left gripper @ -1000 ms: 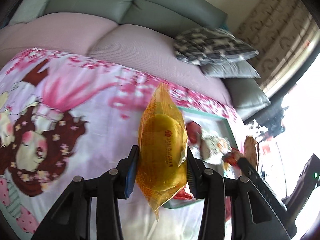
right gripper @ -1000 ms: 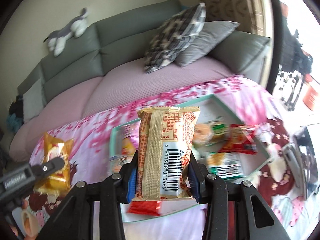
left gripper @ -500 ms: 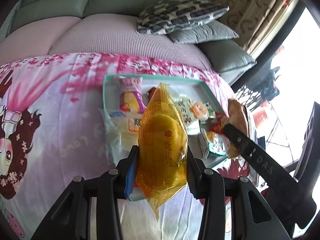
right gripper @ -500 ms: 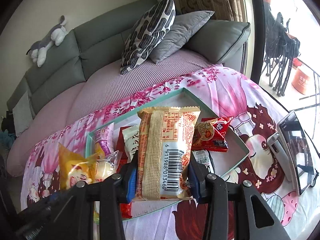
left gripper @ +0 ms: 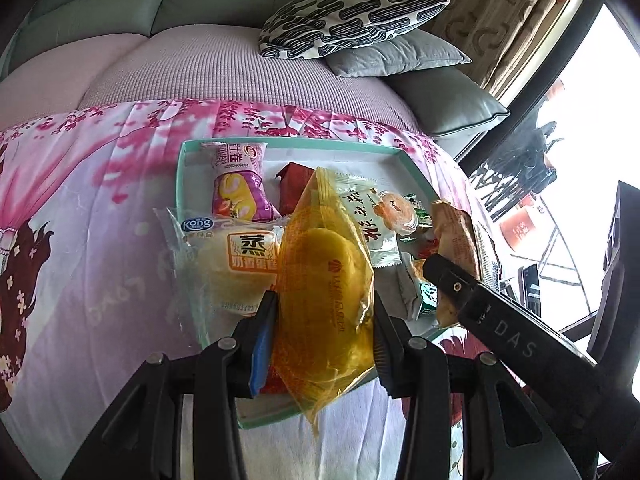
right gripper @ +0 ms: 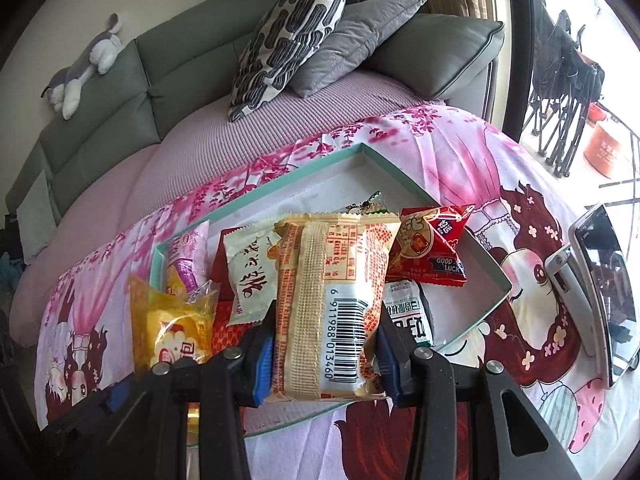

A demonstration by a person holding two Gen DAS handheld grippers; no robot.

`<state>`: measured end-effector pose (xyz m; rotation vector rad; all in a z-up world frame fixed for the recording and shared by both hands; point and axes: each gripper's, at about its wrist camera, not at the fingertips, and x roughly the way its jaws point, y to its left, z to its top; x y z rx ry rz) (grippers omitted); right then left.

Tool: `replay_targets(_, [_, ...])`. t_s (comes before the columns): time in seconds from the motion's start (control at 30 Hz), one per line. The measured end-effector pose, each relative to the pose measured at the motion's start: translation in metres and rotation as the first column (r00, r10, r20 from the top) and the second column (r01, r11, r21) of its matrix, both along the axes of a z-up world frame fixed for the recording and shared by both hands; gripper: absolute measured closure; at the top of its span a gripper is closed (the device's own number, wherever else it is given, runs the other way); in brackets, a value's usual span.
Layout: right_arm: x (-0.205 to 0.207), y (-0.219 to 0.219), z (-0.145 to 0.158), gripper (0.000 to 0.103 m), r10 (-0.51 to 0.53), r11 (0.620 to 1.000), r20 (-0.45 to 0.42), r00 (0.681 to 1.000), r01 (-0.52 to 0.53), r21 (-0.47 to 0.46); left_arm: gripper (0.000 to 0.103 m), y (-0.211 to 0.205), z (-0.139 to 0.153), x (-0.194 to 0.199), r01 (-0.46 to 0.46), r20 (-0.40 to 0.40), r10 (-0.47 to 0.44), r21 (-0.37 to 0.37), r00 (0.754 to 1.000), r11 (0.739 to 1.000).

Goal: Organize snacks
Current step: 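Lift and carry the yellow bag and barcode pack over the tray, then lower both snacks into the tray and open both tools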

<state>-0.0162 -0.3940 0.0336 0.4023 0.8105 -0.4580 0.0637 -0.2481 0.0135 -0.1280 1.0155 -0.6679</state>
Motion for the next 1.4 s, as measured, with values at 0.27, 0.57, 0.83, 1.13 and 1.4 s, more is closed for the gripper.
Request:
replay_targets(0.27, [0.004, 0.000, -0.004, 0.058, 0.005, 1.000, -0.014, 1.000, -0.005, 0.005, 0.058, -0.004, -0.008, 0.005, 0.003, -0.003, -0.003, 0.012, 1.000, 1.000])
replay_targets(0.57, [0.006, -0.002, -0.008, 0.057, 0.008, 1.000, -0.027, 1.000, -0.007, 0.023, 0.045, -0.002, -0.007, 0.004, 0.001, -0.018, 0.000, 0.031, 1.000, 1.000])
replay_targets(0.83, [0.006, 0.001, -0.005, 0.039, 0.026, 0.999, -0.018, 0.999, -0.025, 0.025, 0.037, 0.012, 0.011, 0.000, -0.028, 0.020, 0.027, 0.044, 0.999, 0.999])
replay_targets(1.13, [0.008, 0.008, -0.003, 0.011, 0.062, 0.998, 0.000, 0.998, -0.062, -0.007, 0.020, 0.056, 0.019, 0.009, -0.230, 0.085, 0.219, 0.149, 0.972, 0.962])
replay_targets(1.4, [0.007, 0.032, 0.005, 0.000, 0.117, 0.991, 0.045, 0.992, -0.114, -0.071, 0.009, 0.097, 0.015, 0.017, -0.398, 0.194, 0.356, 0.270, 0.914, 0.876])
